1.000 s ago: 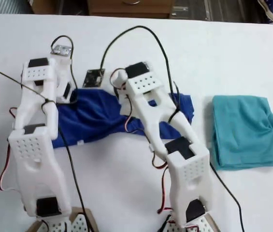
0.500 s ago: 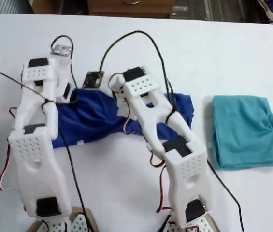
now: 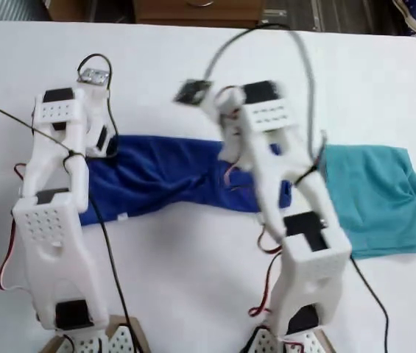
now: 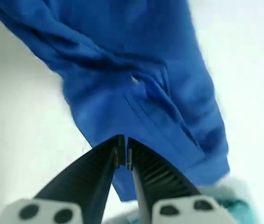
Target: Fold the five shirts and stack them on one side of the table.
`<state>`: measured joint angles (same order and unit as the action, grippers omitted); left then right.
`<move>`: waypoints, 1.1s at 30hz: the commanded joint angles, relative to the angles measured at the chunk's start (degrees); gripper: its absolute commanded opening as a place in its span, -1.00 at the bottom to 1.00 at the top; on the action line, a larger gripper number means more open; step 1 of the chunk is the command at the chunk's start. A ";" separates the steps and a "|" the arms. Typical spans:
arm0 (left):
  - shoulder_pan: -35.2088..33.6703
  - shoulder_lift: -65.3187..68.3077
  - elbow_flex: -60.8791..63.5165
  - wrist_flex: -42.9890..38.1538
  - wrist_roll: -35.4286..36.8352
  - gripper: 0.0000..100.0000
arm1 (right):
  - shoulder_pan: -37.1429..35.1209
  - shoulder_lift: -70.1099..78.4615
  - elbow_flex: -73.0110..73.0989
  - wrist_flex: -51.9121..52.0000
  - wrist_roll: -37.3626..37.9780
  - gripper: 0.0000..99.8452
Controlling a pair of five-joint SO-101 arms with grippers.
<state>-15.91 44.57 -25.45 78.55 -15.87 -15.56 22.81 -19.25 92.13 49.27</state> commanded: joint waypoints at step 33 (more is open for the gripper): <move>0.53 0.44 -0.75 -2.11 -0.09 -0.58 | 5.32 -5.49 6.33 -6.73 -0.26 -0.96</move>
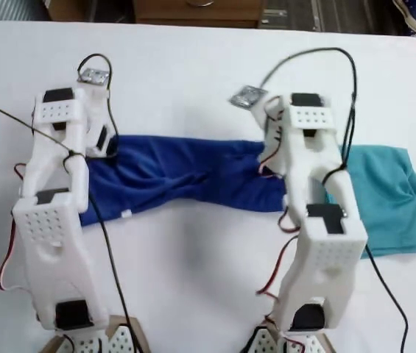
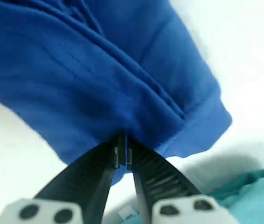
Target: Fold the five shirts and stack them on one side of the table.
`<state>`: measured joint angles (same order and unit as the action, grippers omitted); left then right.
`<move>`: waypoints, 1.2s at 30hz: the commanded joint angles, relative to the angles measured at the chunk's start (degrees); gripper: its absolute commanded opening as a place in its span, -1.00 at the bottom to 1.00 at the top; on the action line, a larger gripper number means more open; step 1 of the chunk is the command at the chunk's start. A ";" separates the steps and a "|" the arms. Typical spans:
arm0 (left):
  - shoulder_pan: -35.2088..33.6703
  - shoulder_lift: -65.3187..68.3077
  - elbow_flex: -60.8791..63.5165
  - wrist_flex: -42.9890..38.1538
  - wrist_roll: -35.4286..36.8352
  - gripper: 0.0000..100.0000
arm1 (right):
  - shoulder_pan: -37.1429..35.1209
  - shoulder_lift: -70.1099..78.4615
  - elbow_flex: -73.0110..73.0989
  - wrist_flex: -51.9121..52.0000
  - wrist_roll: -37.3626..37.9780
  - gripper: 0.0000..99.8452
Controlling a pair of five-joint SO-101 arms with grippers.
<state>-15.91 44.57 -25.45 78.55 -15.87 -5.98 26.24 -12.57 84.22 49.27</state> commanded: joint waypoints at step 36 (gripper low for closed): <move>-11.78 -8.35 -11.47 23.12 -0.88 -0.50 | -3.91 -28.62 36.57 -27.38 -21.71 -0.72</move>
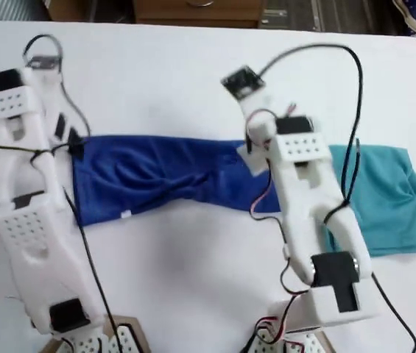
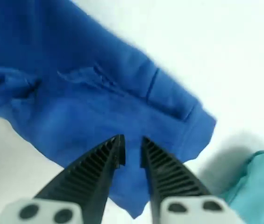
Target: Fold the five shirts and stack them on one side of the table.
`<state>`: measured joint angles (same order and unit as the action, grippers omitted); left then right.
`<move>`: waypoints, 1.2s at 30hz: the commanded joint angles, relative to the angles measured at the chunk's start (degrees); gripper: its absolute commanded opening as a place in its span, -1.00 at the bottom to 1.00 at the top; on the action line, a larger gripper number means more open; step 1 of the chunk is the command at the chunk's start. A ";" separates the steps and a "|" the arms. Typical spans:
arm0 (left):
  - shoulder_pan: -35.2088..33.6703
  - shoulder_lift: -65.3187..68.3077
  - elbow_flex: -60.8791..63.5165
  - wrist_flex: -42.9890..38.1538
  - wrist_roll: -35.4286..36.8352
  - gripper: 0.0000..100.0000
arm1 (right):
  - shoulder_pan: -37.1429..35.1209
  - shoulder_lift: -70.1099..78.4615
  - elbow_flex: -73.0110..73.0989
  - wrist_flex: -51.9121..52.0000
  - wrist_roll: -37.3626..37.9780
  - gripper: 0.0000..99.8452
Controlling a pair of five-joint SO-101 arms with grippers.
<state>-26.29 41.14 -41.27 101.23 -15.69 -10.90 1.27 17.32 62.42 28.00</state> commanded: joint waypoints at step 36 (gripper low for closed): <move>3.60 9.67 11.12 -9.32 4.31 -0.50 | 3.30 -14.46 24.00 -20.53 -0.53 -0.75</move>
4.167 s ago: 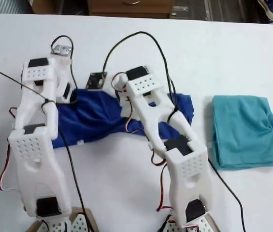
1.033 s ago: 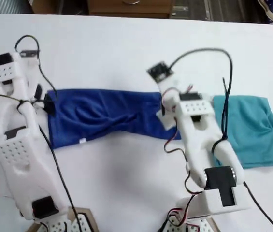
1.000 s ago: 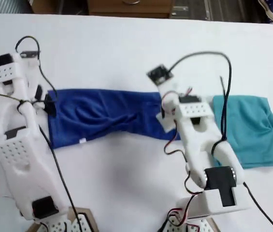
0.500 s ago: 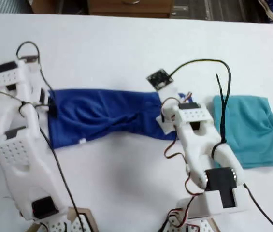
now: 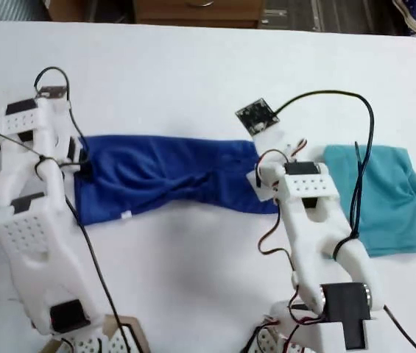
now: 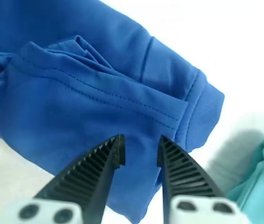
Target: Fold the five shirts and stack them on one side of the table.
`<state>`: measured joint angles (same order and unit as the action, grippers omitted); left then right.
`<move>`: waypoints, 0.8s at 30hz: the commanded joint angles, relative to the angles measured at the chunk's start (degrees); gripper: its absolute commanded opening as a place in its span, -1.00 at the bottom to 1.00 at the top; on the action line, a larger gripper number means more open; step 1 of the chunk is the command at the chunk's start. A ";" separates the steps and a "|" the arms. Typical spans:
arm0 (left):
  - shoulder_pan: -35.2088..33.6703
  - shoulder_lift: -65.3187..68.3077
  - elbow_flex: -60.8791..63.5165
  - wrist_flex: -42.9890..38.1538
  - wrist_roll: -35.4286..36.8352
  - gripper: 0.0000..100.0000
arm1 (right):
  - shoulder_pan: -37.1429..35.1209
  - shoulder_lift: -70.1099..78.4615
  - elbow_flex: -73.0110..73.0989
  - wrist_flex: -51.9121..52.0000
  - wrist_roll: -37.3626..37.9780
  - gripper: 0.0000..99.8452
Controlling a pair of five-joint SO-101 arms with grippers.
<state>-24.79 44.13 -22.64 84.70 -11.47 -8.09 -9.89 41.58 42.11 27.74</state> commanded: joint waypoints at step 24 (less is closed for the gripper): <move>-3.60 17.14 -24.04 17.85 -4.92 -0.96 | 0.57 -3.30 -0.26 -0.22 -0.35 -0.75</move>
<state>-21.98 59.43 -46.37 101.76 -14.46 -8.18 -10.07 41.58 42.11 27.74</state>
